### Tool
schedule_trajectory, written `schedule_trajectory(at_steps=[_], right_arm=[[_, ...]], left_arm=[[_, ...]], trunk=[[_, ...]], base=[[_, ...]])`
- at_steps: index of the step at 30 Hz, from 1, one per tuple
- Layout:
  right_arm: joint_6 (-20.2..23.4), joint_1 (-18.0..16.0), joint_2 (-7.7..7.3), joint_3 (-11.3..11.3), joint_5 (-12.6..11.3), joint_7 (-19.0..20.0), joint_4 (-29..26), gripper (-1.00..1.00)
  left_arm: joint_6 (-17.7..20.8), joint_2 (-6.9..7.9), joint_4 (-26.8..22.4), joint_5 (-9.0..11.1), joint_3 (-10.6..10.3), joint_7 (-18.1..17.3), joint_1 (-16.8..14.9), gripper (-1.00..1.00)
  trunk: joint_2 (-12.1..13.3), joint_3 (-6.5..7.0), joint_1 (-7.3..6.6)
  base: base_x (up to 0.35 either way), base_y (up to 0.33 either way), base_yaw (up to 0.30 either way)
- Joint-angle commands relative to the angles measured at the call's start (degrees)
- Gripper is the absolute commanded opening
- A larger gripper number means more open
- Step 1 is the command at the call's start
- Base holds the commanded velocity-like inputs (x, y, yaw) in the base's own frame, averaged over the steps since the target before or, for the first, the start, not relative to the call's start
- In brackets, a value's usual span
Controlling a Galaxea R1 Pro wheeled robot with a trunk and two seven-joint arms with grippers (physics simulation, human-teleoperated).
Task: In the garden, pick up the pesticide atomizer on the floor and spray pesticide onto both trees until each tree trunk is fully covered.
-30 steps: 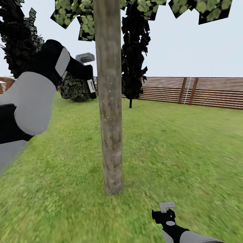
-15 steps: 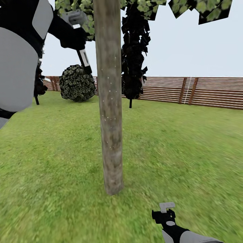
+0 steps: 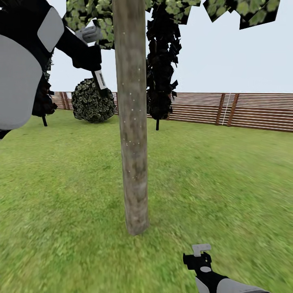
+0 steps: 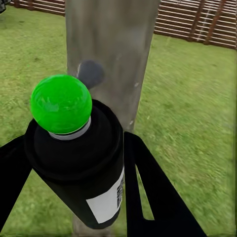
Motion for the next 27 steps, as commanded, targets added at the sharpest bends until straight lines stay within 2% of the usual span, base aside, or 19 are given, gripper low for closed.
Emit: schedule_trajectory(at_steps=[1, 7, 9, 10, 14, 17, 18, 22, 27], right_arm=[[-0.28, -0.13, 0.03, 0.44, 0.15, -0.36, 0.26, 1.00], [-0.28, -0.13, 0.03, 0.44, 0.13, -0.36, 0.28, 1.00], [-0.28, -0.14, 0.03, 0.44, 0.13, -0.36, 0.28, 1.00], [-0.28, -0.13, 0.03, 0.44, 0.13, -0.36, 0.27, 1.00], [-0.28, -0.13, 0.03, 0.44, 0.16, -0.36, 0.29, 1.00], [-0.28, -0.13, 0.03, 0.44, 0.13, -0.36, 0.29, 1.00], [-0.28, -0.14, 0.03, 0.44, 0.15, -0.36, 0.29, 1.00], [-0.28, -0.12, 0.02, 0.44, 0.15, -0.36, 0.29, 1.00], [-0.28, -0.13, 0.03, 0.44, 0.17, -0.36, 0.26, 1.00]], left_arm=[[0.18, -0.04, 0.36, -0.61, 0.34, -0.36, -0.06, -1.00], [0.02, -0.46, 4.73, -0.41, 0.44, -0.20, -0.03, -1.00], [-0.02, -1.06, 4.97, -0.39, 0.44, -0.22, -0.04, -1.00], [-0.04, -2.39, 5.12, -0.38, 0.44, -0.29, -0.04, -1.00], [-0.04, -3.71, 5.49, -0.43, 0.42, -0.34, -0.04, -1.00], [-0.13, -3.71, 7.77, -0.72, 0.19, 0.01, -0.03, -1.00], [-0.19, -3.29, 8.60, -0.83, 0.09, 0.13, -0.03, -1.00], [-0.23, -2.57, 9.29, -0.92, 0.01, 0.28, -0.05, -1.00], [-0.24, -2.53, 10.56, -0.83, 0.06, 0.89, -0.05, -1.00]], trunk=[[-0.09, -0.10, 0.02], [-0.09, -0.10, 0.02], [-0.09, -0.10, 0.02], [-0.09, -0.10, 0.02], [-0.09, -0.10, 0.02], [-0.09, -0.10, 0.02], [-0.09, -0.10, 0.02], [-0.09, -0.10, 0.02], [-0.09, -0.10, 0.02]], base=[[0.000, 0.000, 0.000], [0.000, 0.000, 0.000], [0.000, 0.000, 0.000], [0.000, 0.000, 0.000], [0.000, 0.000, 0.000], [0.000, 0.000, 0.000], [0.000, 0.000, 0.000], [0.000, 0.000, 0.000], [0.000, 0.000, 0.000]])
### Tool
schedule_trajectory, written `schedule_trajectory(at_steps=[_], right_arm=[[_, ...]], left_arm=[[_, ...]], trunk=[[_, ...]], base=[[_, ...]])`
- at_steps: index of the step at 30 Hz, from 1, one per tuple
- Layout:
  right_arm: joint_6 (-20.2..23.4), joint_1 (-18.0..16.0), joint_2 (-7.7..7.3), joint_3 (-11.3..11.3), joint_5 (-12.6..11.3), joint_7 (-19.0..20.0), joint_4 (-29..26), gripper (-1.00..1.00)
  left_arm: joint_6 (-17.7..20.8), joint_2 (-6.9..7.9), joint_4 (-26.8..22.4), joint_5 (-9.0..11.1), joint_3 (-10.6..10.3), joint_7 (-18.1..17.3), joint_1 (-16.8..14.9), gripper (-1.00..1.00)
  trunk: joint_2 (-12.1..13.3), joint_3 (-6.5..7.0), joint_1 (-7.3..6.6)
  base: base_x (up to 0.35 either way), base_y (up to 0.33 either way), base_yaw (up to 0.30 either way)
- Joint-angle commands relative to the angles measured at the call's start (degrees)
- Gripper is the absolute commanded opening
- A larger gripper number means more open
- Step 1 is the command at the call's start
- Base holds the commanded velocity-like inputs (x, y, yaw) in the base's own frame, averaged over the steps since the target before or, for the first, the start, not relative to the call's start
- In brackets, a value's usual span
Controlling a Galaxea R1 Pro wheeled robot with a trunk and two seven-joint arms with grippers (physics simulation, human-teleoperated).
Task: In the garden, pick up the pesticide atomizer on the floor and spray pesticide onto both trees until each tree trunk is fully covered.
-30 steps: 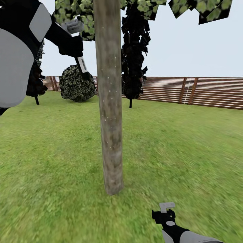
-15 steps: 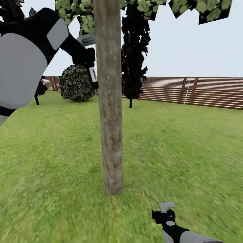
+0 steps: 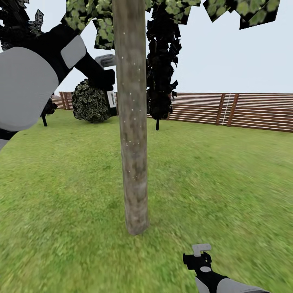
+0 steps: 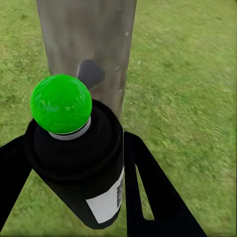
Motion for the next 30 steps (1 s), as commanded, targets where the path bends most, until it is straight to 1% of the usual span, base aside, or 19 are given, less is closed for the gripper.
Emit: schedule_trajectory(at_steps=[1, 4, 10, 14, 17, 22, 25, 28, 30], right_arm=[[-0.28, -0.12, 0.03, 0.44, 0.15, -0.37, 0.28, 1.00], [-0.28, -0.13, 0.04, 0.44, 0.16, -0.37, 0.31, 1.00], [-0.28, -0.11, 0.04, 0.44, 0.15, -0.37, 0.28, 1.00], [-0.28, -0.11, 0.04, 0.44, 0.16, -0.37, 0.30, 1.00], [-0.28, -0.12, 0.04, 0.44, 0.17, -0.37, 0.29, 1.00], [-0.28, -0.13, 0.04, 0.44, 0.18, -0.37, 0.29, 1.00], [-0.28, -0.12, 0.04, 0.44, 0.14, -0.37, 0.29, 1.00], [-0.28, -0.13, 0.04, 0.44, 0.17, -0.37, 0.28, 1.00], [-0.28, -0.13, 0.04, 0.44, 0.18, -0.37, 0.27, 1.00]], left_arm=[[0.15, -0.08, 0.63, -0.59, 0.35, -0.32, -0.02, -1.00], [-1.06, -0.68, 1.65, -0.54, 0.36, -0.33, 0.08, -1.00], [-2.67, -0.81, 1.84, -0.58, 0.36, -0.34, 0.60, -1.00], [-3.03, -0.39, 1.72, -0.68, 0.35, -0.28, 2.08, -1.00], [-3.10, 0.43, 1.67, -0.69, 0.31, -0.25, 2.53, -1.00], [-3.19, 0.70, 1.66, -0.70, 0.30, -0.25, 4.27, -1.00], [-5.41, 0.94, 1.66, -0.76, 0.29, -0.25, 5.76, -1.00], [-6.00, 1.02, 1.67, -0.77, 0.28, -0.25, 6.30, -1.00], [-6.24, 1.06, 1.66, -0.78, 0.28, -0.25, 7.58, -1.00]], trunk=[[-0.09, -0.10, 0.02], [-0.09, -0.10, 0.02], [-0.09, -0.10, 0.02], [-0.09, -0.10, 0.02], [-0.09, -0.10, 0.02], [-0.09, -0.10, 0.02], [-0.09, -0.10, 0.02], [-0.09, -0.10, 0.02], [-0.09, -0.10, 0.02]], base=[[0.000, 0.000, 0.000], [0.000, 0.000, 0.000], [0.000, 0.000, 0.000], [0.000, 0.000, 0.000], [0.000, 0.000, 0.000], [0.000, 0.000, 0.000], [0.000, 0.000, 0.000], [0.000, 0.000, 0.000], [0.000, 0.000, 0.000]])
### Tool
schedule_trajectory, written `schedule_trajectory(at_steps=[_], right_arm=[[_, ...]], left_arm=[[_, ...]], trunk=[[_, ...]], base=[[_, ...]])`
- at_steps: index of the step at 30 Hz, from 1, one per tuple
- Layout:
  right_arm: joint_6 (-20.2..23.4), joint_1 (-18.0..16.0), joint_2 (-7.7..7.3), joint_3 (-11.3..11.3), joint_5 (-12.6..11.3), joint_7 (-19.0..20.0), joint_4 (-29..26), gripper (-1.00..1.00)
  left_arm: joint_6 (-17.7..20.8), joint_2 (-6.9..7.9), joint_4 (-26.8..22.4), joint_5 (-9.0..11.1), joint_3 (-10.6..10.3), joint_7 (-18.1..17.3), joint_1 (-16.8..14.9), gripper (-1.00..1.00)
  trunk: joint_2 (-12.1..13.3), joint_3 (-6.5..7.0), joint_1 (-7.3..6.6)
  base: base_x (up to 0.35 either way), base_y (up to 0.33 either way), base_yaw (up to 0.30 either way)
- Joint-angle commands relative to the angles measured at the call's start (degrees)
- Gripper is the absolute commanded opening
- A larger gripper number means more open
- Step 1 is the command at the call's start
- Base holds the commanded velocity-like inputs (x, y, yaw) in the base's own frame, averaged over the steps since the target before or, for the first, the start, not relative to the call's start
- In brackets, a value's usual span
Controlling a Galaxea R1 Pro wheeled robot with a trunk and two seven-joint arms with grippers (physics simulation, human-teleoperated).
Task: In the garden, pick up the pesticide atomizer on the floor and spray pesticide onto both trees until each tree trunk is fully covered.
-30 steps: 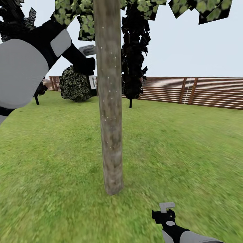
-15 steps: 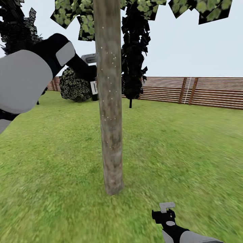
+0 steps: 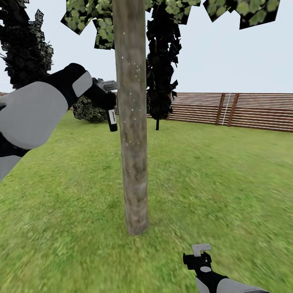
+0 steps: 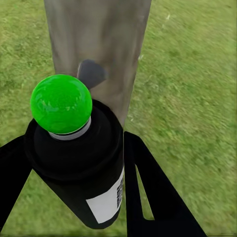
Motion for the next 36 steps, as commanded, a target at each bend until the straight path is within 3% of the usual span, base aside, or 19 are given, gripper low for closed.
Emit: schedule_trajectory(at_steps=[1, 6, 15, 22, 27, 32, 36], right_arm=[[-0.28, -0.12, 0.03, 0.44, 0.17, -0.37, 0.26, 1.00], [-0.28, -0.12, 0.03, 0.44, 0.15, -0.37, 0.28, 1.00], [-0.28, -0.09, 0.03, 0.44, 0.17, -0.37, 0.33, 1.00], [-0.28, -0.11, 0.03, 0.44, 0.17, -0.37, 0.29, 1.00], [-0.28, -0.10, 0.03, 0.44, 0.17, -0.37, 0.31, 1.00], [-0.28, -0.11, 0.03, 0.44, 0.17, -0.37, 0.30, 1.00], [-0.28, -0.11, 0.03, 0.44, 0.17, -0.37, 0.30, 1.00]], left_arm=[[0.13, 0.02, -0.10, -0.54, 0.46, -0.31, 0.80, -1.00], [-1.46, 0.14, -0.10, -0.74, 0.46, -0.31, 2.67, -1.00], [-2.84, 1.89, -0.30, -0.88, 0.01, -0.31, 3.22, -1.00], [-3.10, 1.95, 0.05, -0.78, -0.30, -0.31, 5.18, -1.00], [-6.49, 1.18, 0.20, -0.66, -0.33, -0.43, 8.62, -1.00], [-6.96, -1.18, 0.21, -0.68, -0.30, -0.48, 10.38, -1.00], [-7.07, -1.50, 0.13, -0.79, -0.31, -0.48, 12.26, -1.00]], trunk=[[-0.10, -0.10, 0.02], [-0.10, -0.10, 0.02], [-0.10, -0.10, 0.02], [-0.10, -0.10, 0.02], [-0.10, -0.10, 0.02], [-0.10, -0.10, 0.02], [-0.10, -0.10, 0.02]], base=[[0.000, 0.000, 0.000], [0.000, 0.000, 0.000], [0.000, 0.000, 0.000], [0.000, 0.000, 0.000], [0.000, 0.000, 0.000], [0.000, 0.000, 0.000], [0.000, 0.000, 0.000]])
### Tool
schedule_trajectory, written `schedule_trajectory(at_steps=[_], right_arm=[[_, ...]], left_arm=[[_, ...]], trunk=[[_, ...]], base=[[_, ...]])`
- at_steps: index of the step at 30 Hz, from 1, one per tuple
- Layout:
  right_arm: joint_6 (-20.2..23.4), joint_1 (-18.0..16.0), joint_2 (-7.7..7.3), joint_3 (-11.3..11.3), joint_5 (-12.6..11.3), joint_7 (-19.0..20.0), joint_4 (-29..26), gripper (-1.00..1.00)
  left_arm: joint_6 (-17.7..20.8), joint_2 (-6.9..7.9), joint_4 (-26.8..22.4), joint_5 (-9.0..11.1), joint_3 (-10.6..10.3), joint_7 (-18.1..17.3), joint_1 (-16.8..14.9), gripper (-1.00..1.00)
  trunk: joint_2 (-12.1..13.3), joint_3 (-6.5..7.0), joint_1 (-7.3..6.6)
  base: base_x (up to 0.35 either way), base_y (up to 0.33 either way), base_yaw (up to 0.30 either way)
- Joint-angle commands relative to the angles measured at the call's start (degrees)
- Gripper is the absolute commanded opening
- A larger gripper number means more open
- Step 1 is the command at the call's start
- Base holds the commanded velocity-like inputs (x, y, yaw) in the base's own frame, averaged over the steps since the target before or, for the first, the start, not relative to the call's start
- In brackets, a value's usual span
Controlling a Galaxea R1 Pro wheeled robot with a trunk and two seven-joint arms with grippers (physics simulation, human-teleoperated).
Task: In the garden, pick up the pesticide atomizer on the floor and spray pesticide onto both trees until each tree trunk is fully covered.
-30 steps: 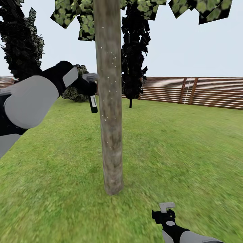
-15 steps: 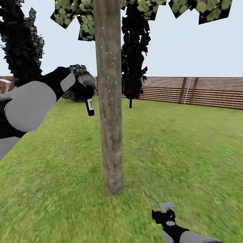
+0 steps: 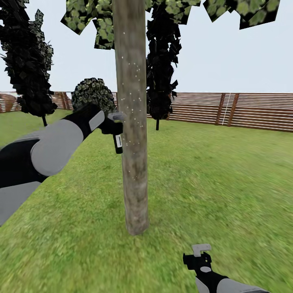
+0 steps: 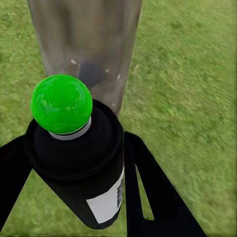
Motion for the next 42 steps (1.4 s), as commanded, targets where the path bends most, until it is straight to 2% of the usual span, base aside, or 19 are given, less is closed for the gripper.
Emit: schedule_trajectory(at_steps=[1, 5, 9, 21, 23, 25, 28, 30, 33, 36, 37, 42], right_arm=[[-0.28, -0.13, 0.03, 0.44, 0.17, -0.37, 0.26, 1.00], [-0.28, -0.11, 0.03, 0.44, 0.17, -0.37, 0.27, 1.00], [-0.28, -0.09, 0.03, 0.44, 0.17, -0.37, 0.28, 1.00], [-0.28, -0.11, 0.03, 0.44, 0.17, -0.37, 0.30, 1.00], [-0.28, -0.08, 0.03, 0.44, 0.17, -0.37, 0.30, 1.00], [-0.28, -0.08, 0.03, 0.44, 0.17, -0.37, 0.31, 1.00], [-0.28, -0.06, 0.03, 0.44, 0.17, -0.37, 0.29, 1.00], [-0.31, -0.05, 0.01, 0.44, 0.12, -0.35, 0.28, 1.00], [-0.29, 0.07, 0.02, 0.44, 0.12, -0.27, 0.30, 1.00], [-0.30, 2.11, 0.00, 0.44, 0.05, -0.21, 0.28, 1.00], [-0.29, 3.39, 0.02, 0.44, 0.06, -0.24, 0.27, 1.00], [-0.34, 7.17, 0.03, 0.44, 0.08, -0.24, 0.27, 1.00]], left_arm=[[0.24, 0.04, -0.17, -0.62, 0.40, -0.31, 0.63, -1.00], [-1.10, 0.42, -0.28, -0.67, 0.35, -0.30, 2.92, -1.00], [-2.37, 2.27, -0.26, -1.44, 0.28, -0.31, 4.22, -1.00], [-2.88, 2.53, -0.17, -2.21, 0.02, -0.32, 9.60, -1.00], [-5.75, 2.47, -0.18, -2.27, -0.01, -0.32, 11.20, -1.00], [-6.65, 2.55, -0.18, -2.31, -0.02, -0.32, 11.85, -1.00], [-7.80, 2.59, -0.18, -2.29, -0.05, -0.32, 15.05, -1.00], [-12.47, 2.60, -0.15, -2.39, -0.06, -0.32, 17.63, -1.00], [-15.97, 2.60, -0.11, -2.58, -0.06, -0.32, 20.46, -1.00], [-20.93, 2.60, -0.04, -2.61, -0.06, -0.32, 23.35, -1.00], [-22.49, 2.60, -0.04, -2.61, -0.06, -0.32, 25.29, -1.00], [-24.60, 2.85, -0.08, -2.67, -0.06, -0.26, 29.17, -1.00]], trunk=[[-0.10, -0.10, 0.02], [-0.10, -0.10, 0.02], [-0.10, -0.10, 0.02], [-0.10, -0.10, 0.02], [-0.10, -0.10, 0.02], [-0.10, -0.10, 0.02], [-0.10, -0.10, 0.02], [-0.10, -0.10, 0.02], [-0.10, -0.10, 0.02], [-0.10, -0.10, 0.02], [-0.10, -0.10, 0.02], [-0.10, -0.10, 0.02]], base=[[0.000, 0.000, 0.000], [0.000, 0.000, 0.000], [0.000, 0.000, 0.000], [0.000, 0.000, 0.000], [0.000, 0.000, 0.000], [0.000, 0.000, 0.000], [0.000, 0.000, 0.000], [0.000, 0.000, 0.000], [0.000, 0.000, 0.000], [0.000, 0.000, 0.000], [0.000, 0.000, 0.000], [0.000, 0.000, 0.000]])
